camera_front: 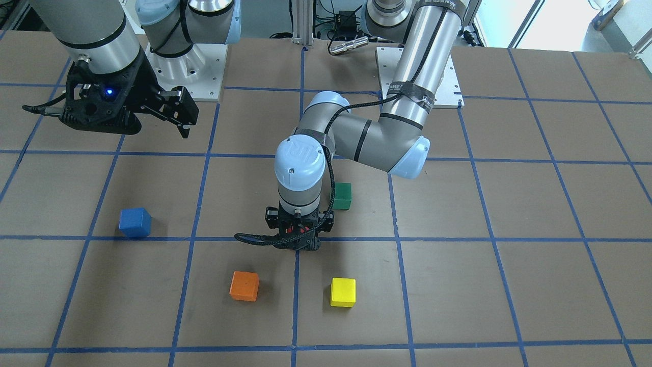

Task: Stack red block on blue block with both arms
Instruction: 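Open the left gripper to release the red cube and raise it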

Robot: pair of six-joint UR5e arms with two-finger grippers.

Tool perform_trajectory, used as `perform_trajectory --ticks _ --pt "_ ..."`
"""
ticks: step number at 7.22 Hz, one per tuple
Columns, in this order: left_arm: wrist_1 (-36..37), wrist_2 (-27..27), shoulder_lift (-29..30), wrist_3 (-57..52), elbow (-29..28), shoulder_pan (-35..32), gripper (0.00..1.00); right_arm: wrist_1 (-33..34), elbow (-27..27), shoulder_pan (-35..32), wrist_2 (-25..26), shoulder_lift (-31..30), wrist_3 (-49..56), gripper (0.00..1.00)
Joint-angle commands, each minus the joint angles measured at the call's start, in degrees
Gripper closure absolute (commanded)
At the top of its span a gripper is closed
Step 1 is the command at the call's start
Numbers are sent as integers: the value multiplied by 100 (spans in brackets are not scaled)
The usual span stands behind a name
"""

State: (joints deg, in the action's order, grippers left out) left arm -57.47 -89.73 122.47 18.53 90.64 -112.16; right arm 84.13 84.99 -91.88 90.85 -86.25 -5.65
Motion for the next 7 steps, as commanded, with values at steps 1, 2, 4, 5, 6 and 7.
perform_trajectory --ticks 1,2,4,5,6,7 --pt "-35 -88 -274 -68 -151 53 0 33 0 3 21 12 -50 0" --pt "-384 -63 -598 -495 -404 436 0 33 0 12 12 29 -25 0" --pt "-2191 -114 -1257 -1284 -801 1167 0 33 9 12 -49 47 -16 0" --pt "-2685 -89 -1635 -1551 -811 1587 0 33 35 12 -49 47 -7 0" --pt "-3021 -89 -2039 -1693 -802 1879 0 33 53 12 -41 47 2 0" --pt "-3207 -115 -2408 -1877 -802 2012 0 33 62 3 -93 64 -24 0"
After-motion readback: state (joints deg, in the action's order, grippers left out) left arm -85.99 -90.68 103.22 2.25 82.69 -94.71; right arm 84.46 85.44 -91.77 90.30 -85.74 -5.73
